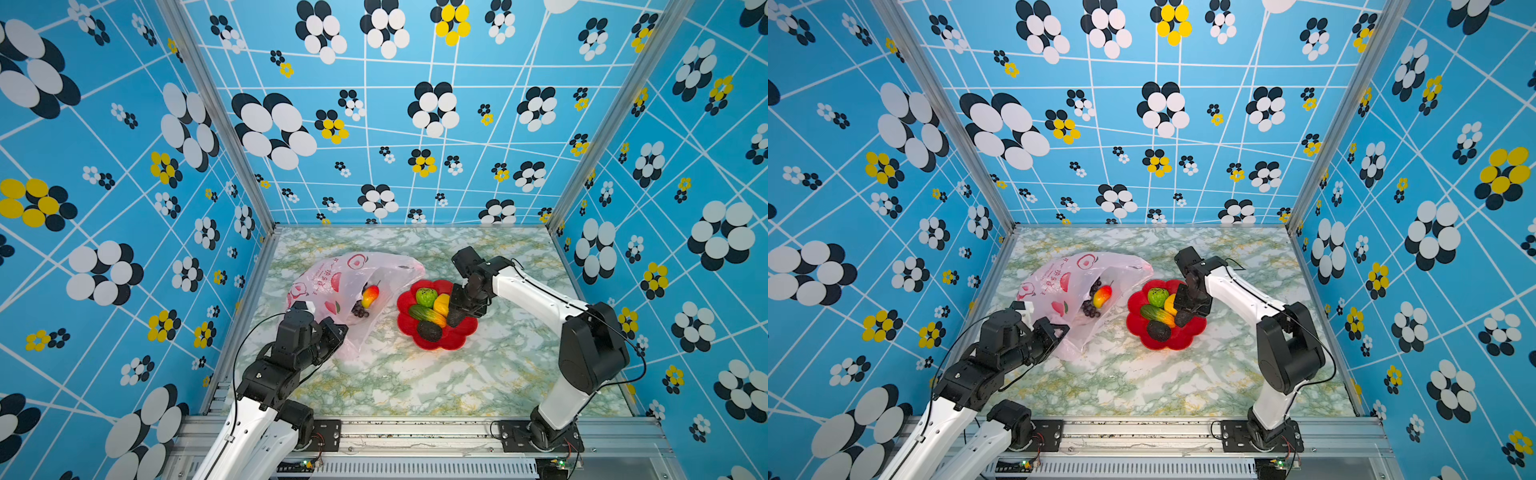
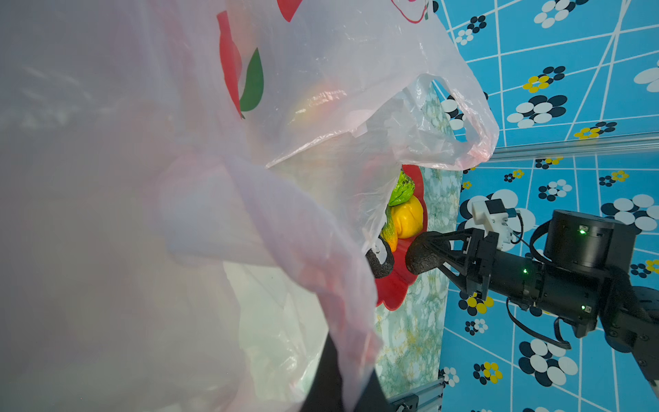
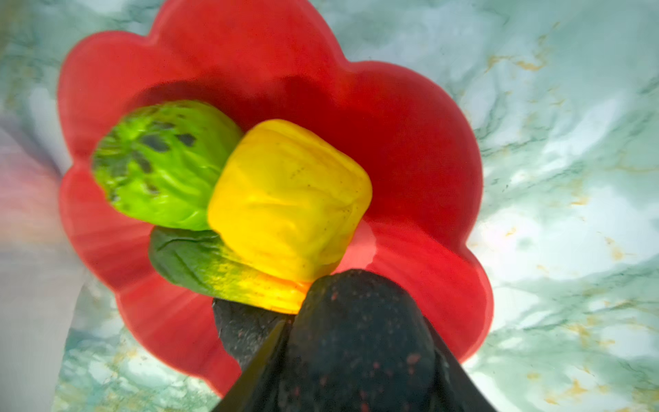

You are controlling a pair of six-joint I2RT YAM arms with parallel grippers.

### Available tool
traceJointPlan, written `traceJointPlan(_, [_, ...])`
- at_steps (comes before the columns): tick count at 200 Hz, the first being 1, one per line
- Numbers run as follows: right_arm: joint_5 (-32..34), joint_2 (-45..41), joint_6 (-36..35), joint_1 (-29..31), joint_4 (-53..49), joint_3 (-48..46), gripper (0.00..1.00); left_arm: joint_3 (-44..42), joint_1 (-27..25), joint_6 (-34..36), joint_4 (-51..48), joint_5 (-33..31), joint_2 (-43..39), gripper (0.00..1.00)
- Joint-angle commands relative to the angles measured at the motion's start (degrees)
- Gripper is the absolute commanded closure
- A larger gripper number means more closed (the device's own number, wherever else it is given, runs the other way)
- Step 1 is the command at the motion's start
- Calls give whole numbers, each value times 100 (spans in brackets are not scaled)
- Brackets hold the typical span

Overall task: Place the fruits into the plastic bag
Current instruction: 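Lift the avocado with the right gripper and carry it toward the bag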

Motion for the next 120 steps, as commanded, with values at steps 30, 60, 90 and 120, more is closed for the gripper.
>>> traceJointPlan(30, [-192, -883, -135, 9, -10, 130, 62, 73, 47, -75, 203, -41, -80, 100])
traceJointPlan(60, [-969, -1298, 33, 12, 1078, 16, 65, 134, 47, -84, 190, -40, -51, 100])
traceJointPlan(90, [-1696, -1372, 396, 60, 2221, -60, 69, 189, 47, -93, 170, -42, -50, 100])
traceJointPlan(120, [-2095, -1110, 447, 273, 2800, 187, 70, 211, 45, -124, 177, -40, -45, 100])
